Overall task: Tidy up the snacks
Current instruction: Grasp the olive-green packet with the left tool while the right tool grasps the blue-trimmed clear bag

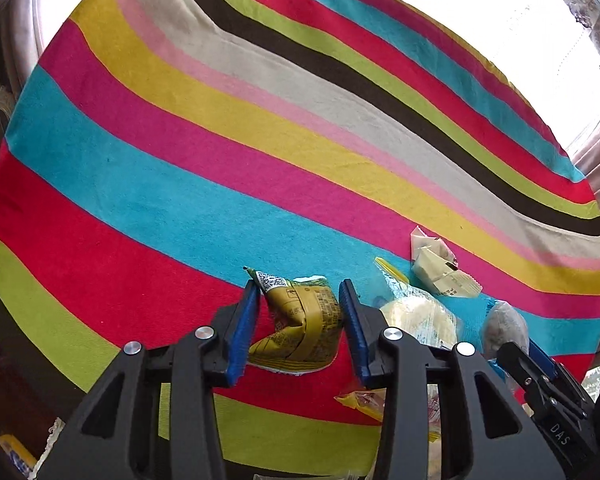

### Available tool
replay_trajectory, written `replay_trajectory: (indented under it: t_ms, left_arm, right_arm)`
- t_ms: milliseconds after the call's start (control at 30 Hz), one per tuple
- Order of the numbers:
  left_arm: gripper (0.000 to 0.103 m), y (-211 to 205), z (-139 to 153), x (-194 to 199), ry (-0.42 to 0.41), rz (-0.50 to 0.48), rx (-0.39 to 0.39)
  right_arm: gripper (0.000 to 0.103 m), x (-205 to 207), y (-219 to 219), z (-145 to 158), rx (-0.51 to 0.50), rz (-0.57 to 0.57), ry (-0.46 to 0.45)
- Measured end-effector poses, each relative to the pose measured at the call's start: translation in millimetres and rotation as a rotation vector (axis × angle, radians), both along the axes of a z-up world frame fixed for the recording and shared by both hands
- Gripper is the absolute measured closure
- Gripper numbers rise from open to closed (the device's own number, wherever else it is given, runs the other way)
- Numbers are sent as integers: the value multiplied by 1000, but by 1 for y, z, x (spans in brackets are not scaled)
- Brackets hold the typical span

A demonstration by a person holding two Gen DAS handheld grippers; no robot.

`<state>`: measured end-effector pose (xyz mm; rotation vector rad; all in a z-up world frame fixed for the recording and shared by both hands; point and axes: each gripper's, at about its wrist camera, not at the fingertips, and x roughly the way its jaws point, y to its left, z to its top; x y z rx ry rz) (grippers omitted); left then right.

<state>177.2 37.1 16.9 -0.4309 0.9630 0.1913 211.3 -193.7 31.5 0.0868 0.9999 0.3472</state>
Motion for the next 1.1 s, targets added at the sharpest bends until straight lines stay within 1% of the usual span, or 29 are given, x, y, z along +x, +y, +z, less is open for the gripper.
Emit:
replay_trajectory:
  t_ms: [67, 100, 167, 200, 267, 300, 367, 400, 433, 500, 667, 700, 800, 900, 933, 967, 1100]
  left_arm:
    - [65, -1, 6, -7, -21, 8, 17]
    - [65, -2, 9, -10, -31, 10, 26]
    - [65, -5, 13, -16, -43, 10, 34]
    - [65, -6, 14, -19, -46, 7, 35]
    - [65, -9, 14, -24, -46, 2, 34]
    - [65, -10, 14, -26, -45, 0, 30]
    - [65, -15, 14, -28, -46, -4, 27]
    - [65, -16, 15, -29, -48, -7, 26]
    - [64, -18, 16, -31, -49, -11, 26]
    - [64, -21, 17, -34, -51, -20, 25]
    - [64, -30, 19, -44, -52, -42, 28]
    - [64, -31, 20, -46, -53, -45, 31]
    - [64, -38, 23, -50, -61, -58, 48]
    - [64, -47, 28, -54, -75, -78, 74]
    - [64, -50, 29, -56, -80, -84, 87]
    - [64, -53, 31, -57, -86, -89, 100]
    - [64, -68, 36, -60, -100, -113, 128]
  right_arm:
    - [55, -4, -9, 5, 30, -17, -16]
    - [59, -6, -14, 8, 49, -27, -23]
    - [81, -10, -24, 12, 95, -37, -28]
    - [86, -12, -30, 14, 121, -44, -26]
    - [86, -15, -36, 15, 127, -52, -29]
    - [86, -16, -38, 14, 126, -48, -22]
    - [62, -16, -42, 14, 107, -75, -12]
    - [30, -17, -46, 14, 98, -104, -16]
    - [19, -17, -51, 14, 102, -131, -23]
    - [19, -13, -54, 10, 109, -128, 1]
    - [19, -5, -40, 1, 39, -50, 36]
    - [19, -3, -39, -1, 40, -50, 43]
    - [19, 9, -37, -10, 103, -32, 97]
    - [21, 18, -35, -23, 99, -31, 151]
    - [34, 18, -34, -26, 126, -17, 159]
    - [41, 18, -34, -28, 156, -7, 171]
    - [49, 11, -33, -24, 153, -3, 135]
